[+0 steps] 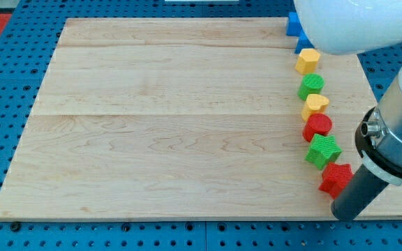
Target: Move the green star towards the top center
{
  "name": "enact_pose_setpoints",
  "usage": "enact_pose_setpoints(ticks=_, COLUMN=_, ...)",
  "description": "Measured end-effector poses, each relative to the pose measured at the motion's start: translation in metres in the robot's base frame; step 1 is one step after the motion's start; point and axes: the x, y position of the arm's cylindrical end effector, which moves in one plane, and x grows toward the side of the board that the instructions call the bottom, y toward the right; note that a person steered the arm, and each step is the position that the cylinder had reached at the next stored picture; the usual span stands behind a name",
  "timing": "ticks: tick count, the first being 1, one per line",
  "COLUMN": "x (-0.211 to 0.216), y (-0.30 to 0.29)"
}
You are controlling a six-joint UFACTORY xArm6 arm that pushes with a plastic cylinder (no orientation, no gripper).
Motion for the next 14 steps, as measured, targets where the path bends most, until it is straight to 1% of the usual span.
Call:
enact_pose_setpoints(ticks=1, x=0.0, y=0.0)
enact_pose_setpoints(ticks=2, x=-0.003, y=0.021)
enact_pose_setpoints(ticks=3, x=-0.022, y=0.094)
enact_pose_setpoints(ticks=4, x=-0.062, y=0.134)
enact_pose_setpoints(ticks=5, x=-0.146, y=0.143)
enact_pose_setpoints(ticks=6, x=-0.24, y=0.143)
enact_pose_setpoints(ticks=7, x=-0.322, y=0.143)
enact_pose_setpoints(ticks=8, x=-0.404, y=0.125)
enact_pose_setpoints(ticks=9, x=-0.427, y=0.066)
enact_pose_setpoints(ticks=10, x=-0.418, y=0.012)
enact_pose_setpoints(ticks=11, x=-0.407, y=-0.071)
enact_pose_setpoints(ticks=12, x=-0.397, y=-0.112)
enact_pose_setpoints(ticks=13, x=-0.382, y=-0.08)
enact_pose_setpoints(ticks=14, x=-0.354, y=-0.088)
